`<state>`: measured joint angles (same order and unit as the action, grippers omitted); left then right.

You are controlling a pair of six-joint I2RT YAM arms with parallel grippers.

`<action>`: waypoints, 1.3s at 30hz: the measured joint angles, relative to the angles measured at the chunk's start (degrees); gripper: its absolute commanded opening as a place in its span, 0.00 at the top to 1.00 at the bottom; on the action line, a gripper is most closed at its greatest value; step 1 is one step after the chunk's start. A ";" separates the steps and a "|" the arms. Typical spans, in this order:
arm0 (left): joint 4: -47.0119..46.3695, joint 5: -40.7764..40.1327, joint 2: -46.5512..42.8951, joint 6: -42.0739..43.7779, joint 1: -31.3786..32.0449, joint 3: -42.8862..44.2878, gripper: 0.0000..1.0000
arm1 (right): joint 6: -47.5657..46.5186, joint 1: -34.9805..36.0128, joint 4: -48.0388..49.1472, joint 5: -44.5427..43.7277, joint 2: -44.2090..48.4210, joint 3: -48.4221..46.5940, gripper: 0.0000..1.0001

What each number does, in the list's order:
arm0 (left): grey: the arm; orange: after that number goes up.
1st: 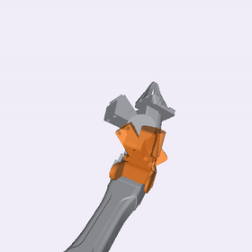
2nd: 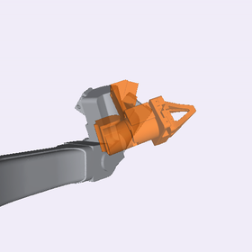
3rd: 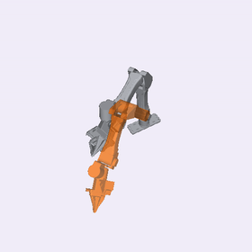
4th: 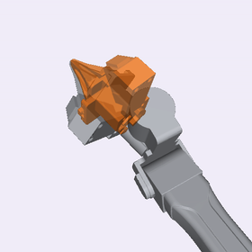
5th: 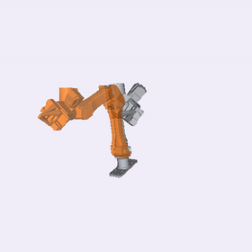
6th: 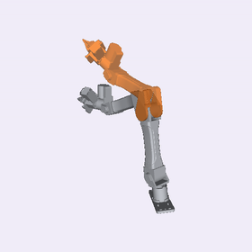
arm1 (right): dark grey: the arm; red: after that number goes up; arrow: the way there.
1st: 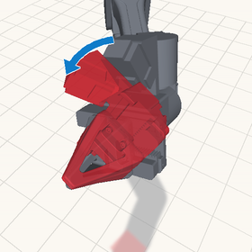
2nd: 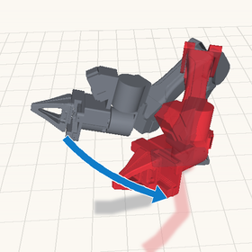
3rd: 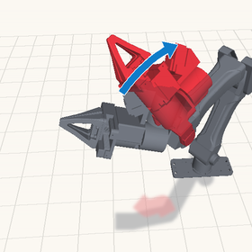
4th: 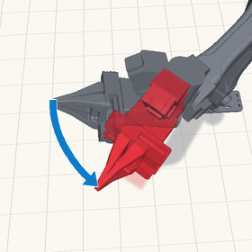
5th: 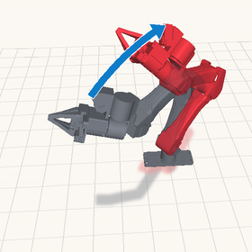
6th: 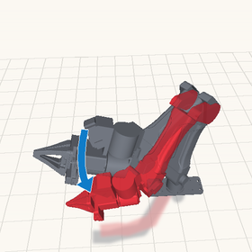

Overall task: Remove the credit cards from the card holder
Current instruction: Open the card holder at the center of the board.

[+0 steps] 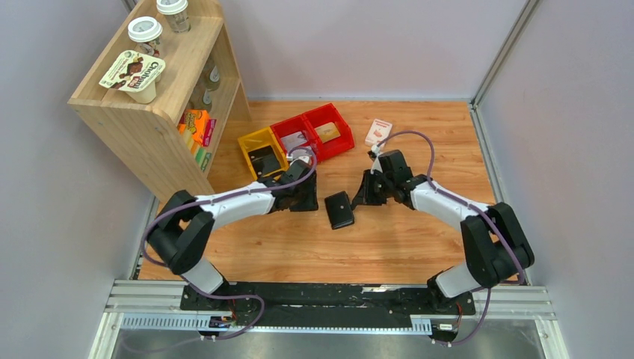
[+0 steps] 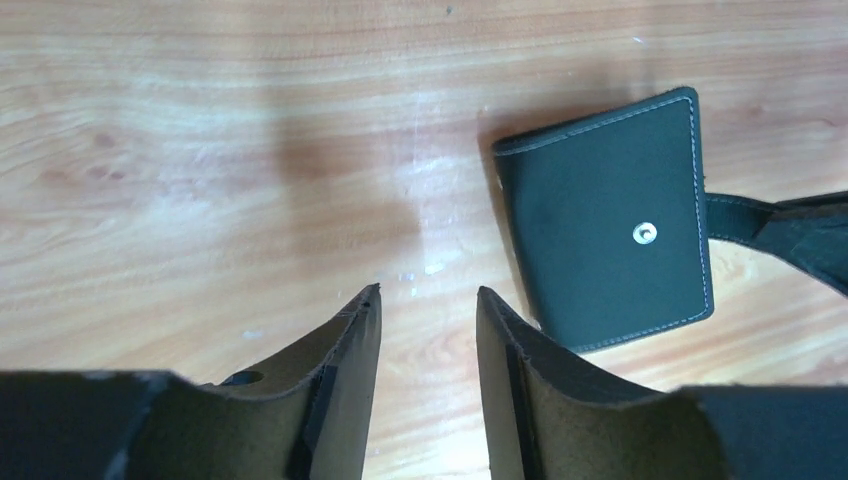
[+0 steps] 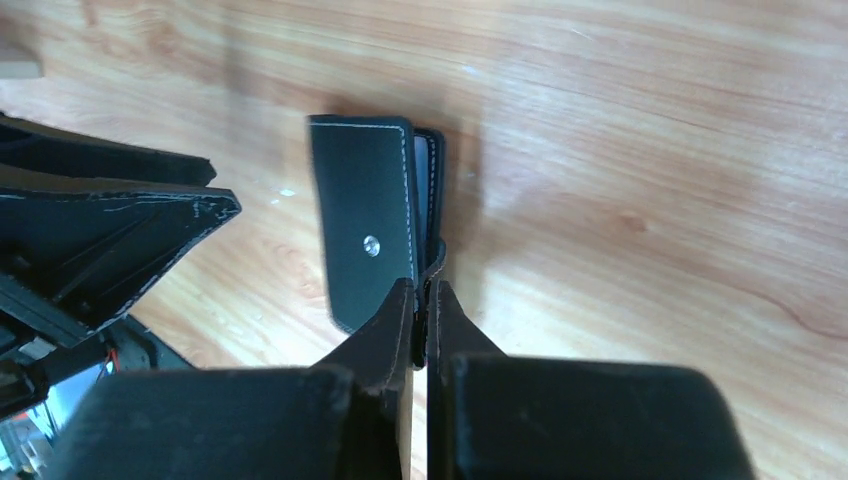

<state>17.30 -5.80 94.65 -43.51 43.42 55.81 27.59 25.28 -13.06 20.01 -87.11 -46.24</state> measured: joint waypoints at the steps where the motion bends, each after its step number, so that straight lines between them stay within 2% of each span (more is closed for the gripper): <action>1: -0.04 -0.20 -2.03 -0.13 -0.02 -1.14 0.49 | -0.24 0.35 -0.59 0.02 1.11 -0.39 1.00; 7: -1.97 0.46 -12.31 -2.49 -0.81 -7.74 0.46 | -0.68 4.59 -2.71 0.48 3.56 -5.81 1.00; 13: -3.63 1.29 -16.44 -5.05 -1.18 -11.93 0.45 | -0.63 8.07 -4.72 -0.24 3.54 -8.24 1.00; 19: -5.64 2.49 -16.68 -6.88 -1.20 -12.74 0.46 | -0.81 7.80 -7.69 -4.07 3.56 -8.52 1.00; 24: -7.63 3.85 -15.74 -8.00 -1.20 -12.79 0.50 | -0.92 5.77 -8.48 -6.54 3.04 -7.82 1.00; 33: -9.05 5.42 -12.33 -8.90 -1.20 -12.76 0.54 | -1.44 2.32 -8.76 -8.70 -4.87 -4.44 0.98; 36: -9.05 5.97 -11.28 -8.90 -1.20 -12.44 0.54 | -1.57 2.32 -8.79 -8.72 -5.20 -4.31 0.92; 39: -9.05 5.99 -10.56 -8.90 -1.20 -12.24 0.54 | -1.95 2.32 -8.81 -8.92 -5.18 -4.31 0.81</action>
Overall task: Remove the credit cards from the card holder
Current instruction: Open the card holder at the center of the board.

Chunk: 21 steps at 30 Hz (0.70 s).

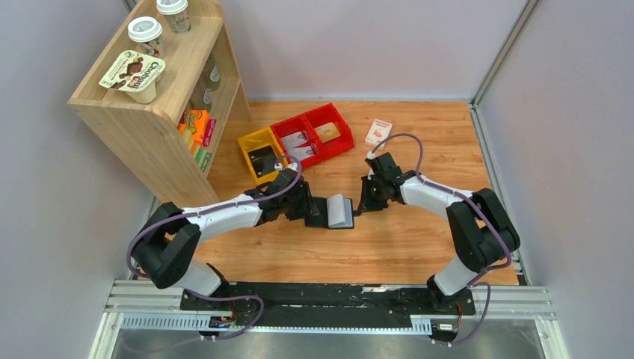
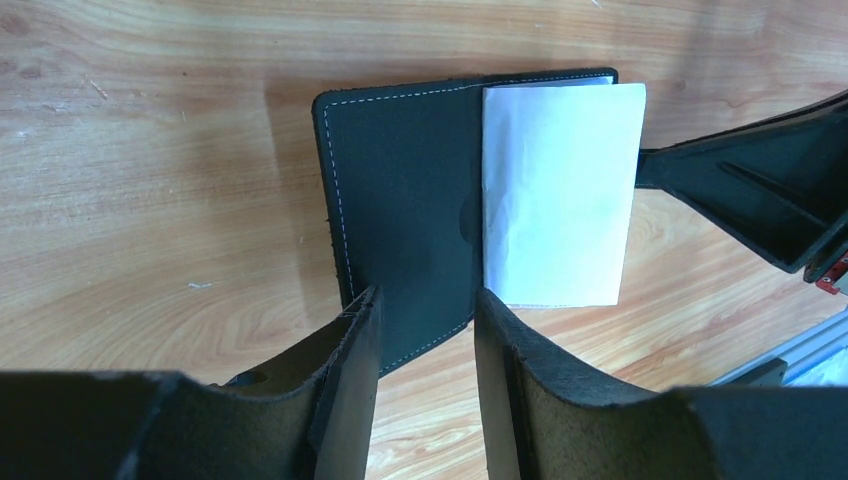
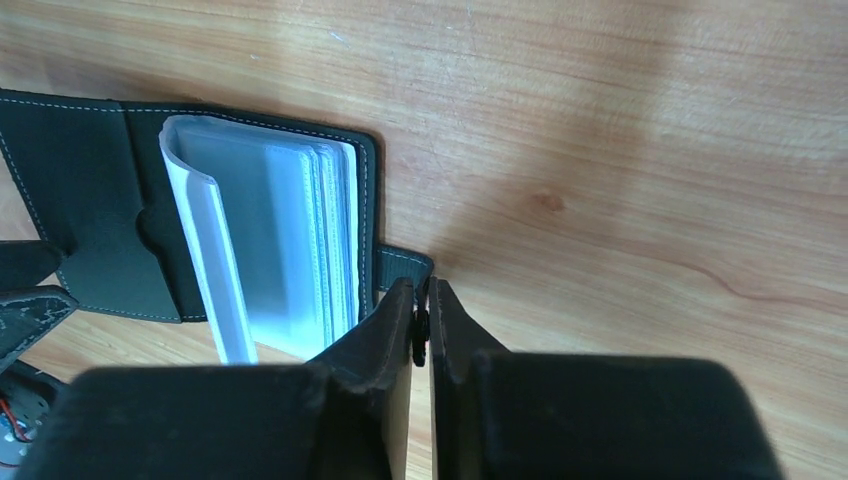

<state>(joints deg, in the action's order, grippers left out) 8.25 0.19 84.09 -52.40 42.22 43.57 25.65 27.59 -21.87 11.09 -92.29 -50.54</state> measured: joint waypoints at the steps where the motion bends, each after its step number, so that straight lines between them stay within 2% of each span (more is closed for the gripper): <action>1: -0.02 0.00 0.20 0.02 0.00 0.07 0.54 | -0.07 0.00 -0.02 -0.11 0.09 0.00 0.77; 3: -0.04 -0.02 0.74 0.07 0.00 0.13 0.57 | -0.24 0.02 -0.28 -0.20 0.46 0.00 0.67; 7: 0.02 -0.02 2.67 0.20 0.00 0.13 0.64 | -0.61 0.13 -1.38 -0.55 2.82 0.00 0.54; 12: 0.02 -0.02 4.44 0.11 0.00 0.13 0.69 | -1.07 0.61 -1.68 0.66 9.49 -0.07 0.41; 16: -0.04 -0.02 4.83 0.00 0.00 0.11 0.71 | -0.98 0.87 -0.96 2.08 14.10 -0.72 0.37; 21: -0.70 -0.02 4.85 -0.20 0.00 -0.17 0.71 | -0.11 0.87 0.83 5.38 14.10 -1.51 0.35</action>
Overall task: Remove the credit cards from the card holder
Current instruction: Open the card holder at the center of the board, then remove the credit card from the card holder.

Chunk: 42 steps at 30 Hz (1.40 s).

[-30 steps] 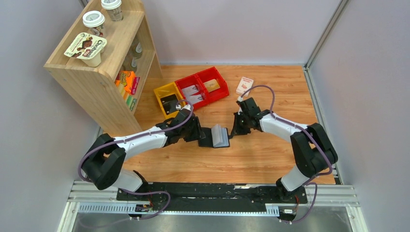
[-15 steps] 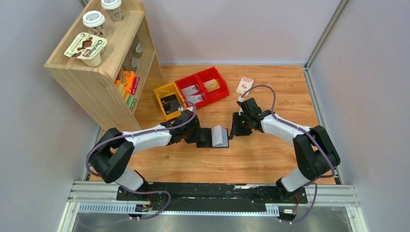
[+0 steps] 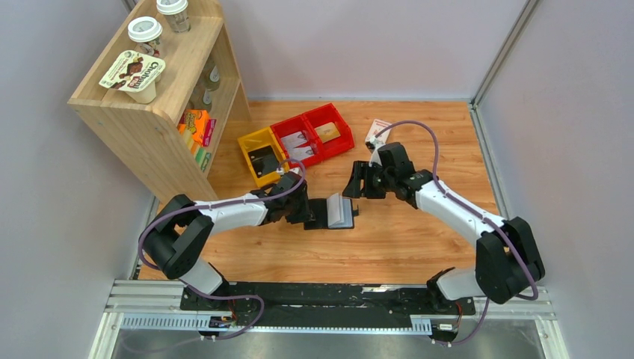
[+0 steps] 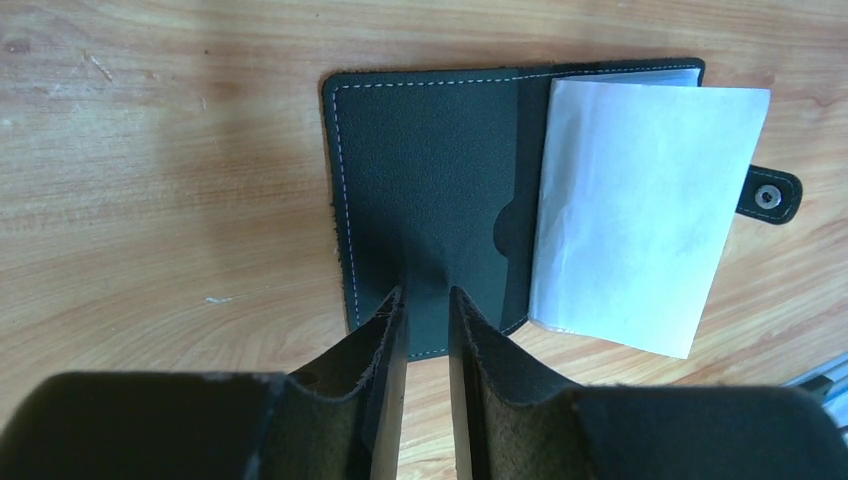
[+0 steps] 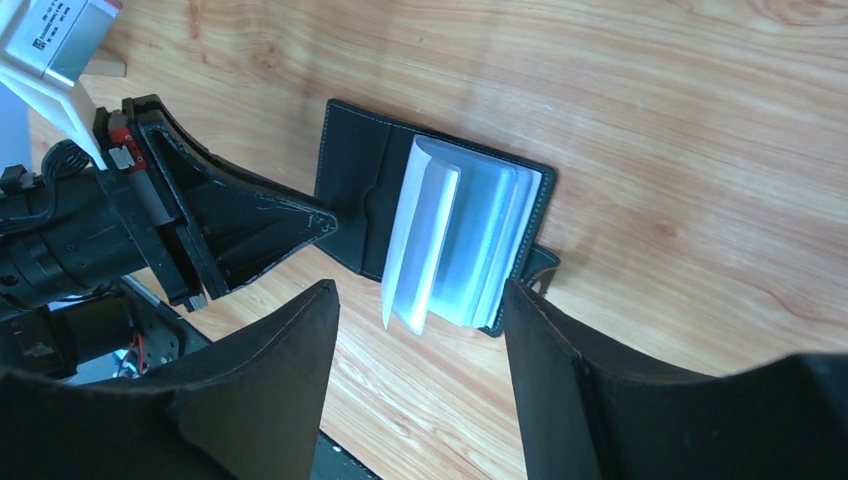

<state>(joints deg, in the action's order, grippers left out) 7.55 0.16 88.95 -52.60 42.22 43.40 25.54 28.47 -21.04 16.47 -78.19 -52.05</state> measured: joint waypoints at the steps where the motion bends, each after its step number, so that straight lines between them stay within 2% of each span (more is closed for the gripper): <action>1: -0.17 0.00 0.00 -0.02 0.00 -0.15 0.72 | 0.31 0.07 0.70 0.94 -0.72 -0.02 0.34; 7: -1.05 0.00 0.00 -0.52 0.00 -1.14 0.72 | 2.14 1.42 3.43 3.76 -7.50 -0.04 0.29; 11: -1.44 0.04 0.00 -0.79 -0.02 -1.36 0.72 | 2.64 3.06 4.57 5.07 -11.43 -0.17 0.31; 14: -1.70 0.33 0.00 -0.98 -0.13 -1.46 0.72 | 3.04 4.35 5.09 6.29 -13.81 -1.03 0.36; 20: -3.96 0.85 -0.66 -1.68 -0.70 -3.19 0.72 | 4.57 6.58 8.85 11.15 -15.41 -1.70 0.53; 21: -4.50 0.85 -1.05 -1.86 -0.74 -3.74 0.72 | 5.07 6.93 9.86 12.17 -15.41 -1.70 0.53; 31: -5.68 0.72 -5.64 -2.95 -1.07 -7.82 0.71 | 9.09 8.04 19.45 18.71 -21.44 -1.77 0.52; 39: -4.87 -1.22 -11.89 -3.04 -1.11 -8.26 0.70 | 10.03 8.04 20.15 20.06 -27.54 -2.12 0.42; 41: -4.74 -1.36 -12.22 -3.04 -1.11 -8.26 0.70 | 10.05 8.04 20.00 20.04 -27.58 -2.25 0.45; 42: -4.46 -1.51 -12.52 -3.04 -1.11 -8.26 0.70 | 10.03 8.04 19.82 20.00 -27.58 -2.38 0.49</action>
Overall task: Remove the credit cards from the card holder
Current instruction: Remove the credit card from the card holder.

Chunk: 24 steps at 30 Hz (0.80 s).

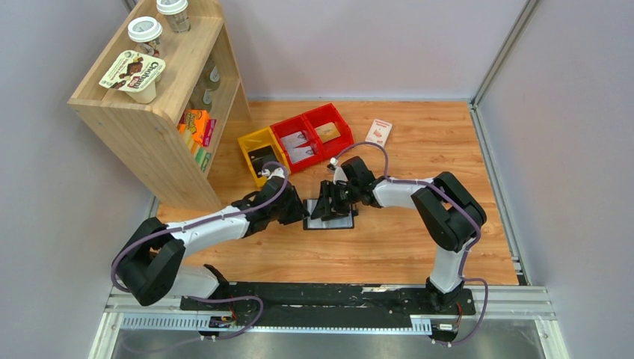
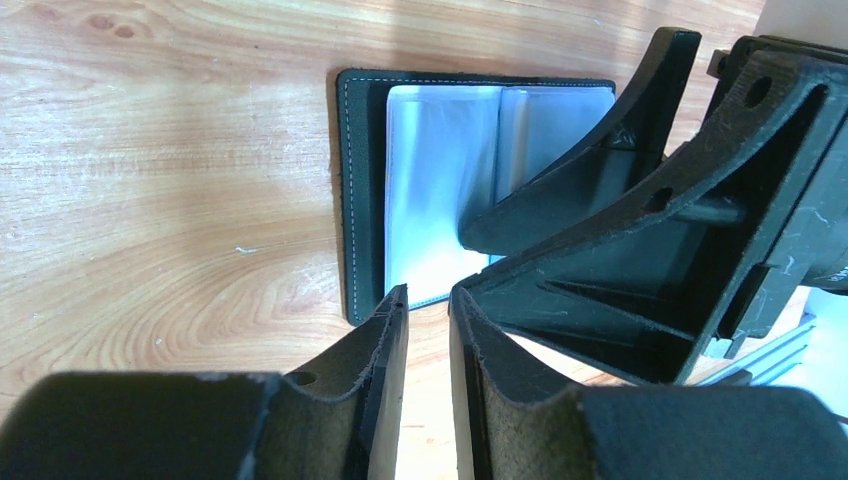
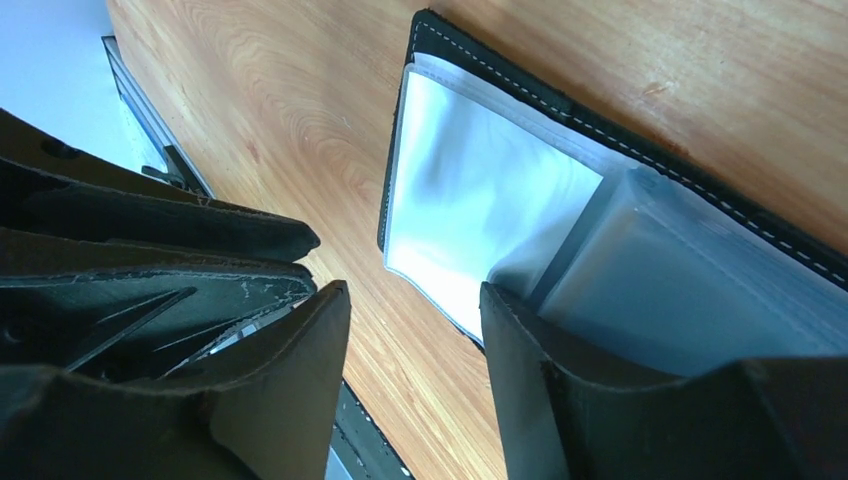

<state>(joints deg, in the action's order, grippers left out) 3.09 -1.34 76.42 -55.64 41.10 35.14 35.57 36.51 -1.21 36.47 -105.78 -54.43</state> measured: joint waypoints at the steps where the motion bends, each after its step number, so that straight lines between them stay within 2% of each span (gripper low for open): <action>1: 0.15 0.00 -0.17 0.02 0.00 0.02 0.70 | 0.00 0.00 -0.13 -0.07 0.00 -0.04 0.55; 3: 0.44 0.00 -0.22 0.11 0.00 0.26 0.70 | 0.00 0.00 -0.44 -0.59 0.00 -0.07 0.74; 5: 1.03 0.09 0.50 0.35 -0.04 1.49 0.71 | 0.04 0.00 -1.05 -1.42 -0.02 -0.07 0.89; 7: 0.98 0.28 1.66 0.46 -0.28 2.73 0.71 | 0.20 0.00 -1.68 -2.29 -0.02 -0.07 0.95; 10: 0.44 0.52 5.31 0.52 -0.46 5.33 0.72 | 0.44 0.00 -2.38 -3.45 -0.02 -0.07 0.97; 14: 0.07 2.60 10.14 0.81 -0.72 7.30 0.73 | 0.44 0.00 -2.80 -4.15 -0.02 -0.07 0.98; 17: 0.09 3.43 13.00 0.92 -0.74 8.00 0.74 | 0.42 0.00 -2.86 -4.96 0.00 -0.07 0.94; 19: 0.50 3.50 14.19 0.92 -0.74 8.02 0.74 | 0.20 0.00 -3.69 -6.34 0.42 -0.07 0.87; 24: 0.72 3.56 14.58 0.81 -0.74 7.87 0.75 | -1.57 0.07 -9.66 -13.94 6.03 -0.13 0.63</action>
<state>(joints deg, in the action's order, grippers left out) 3.81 2.22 91.00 -54.83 40.36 43.00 34.00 36.58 -10.87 22.52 -99.74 -54.57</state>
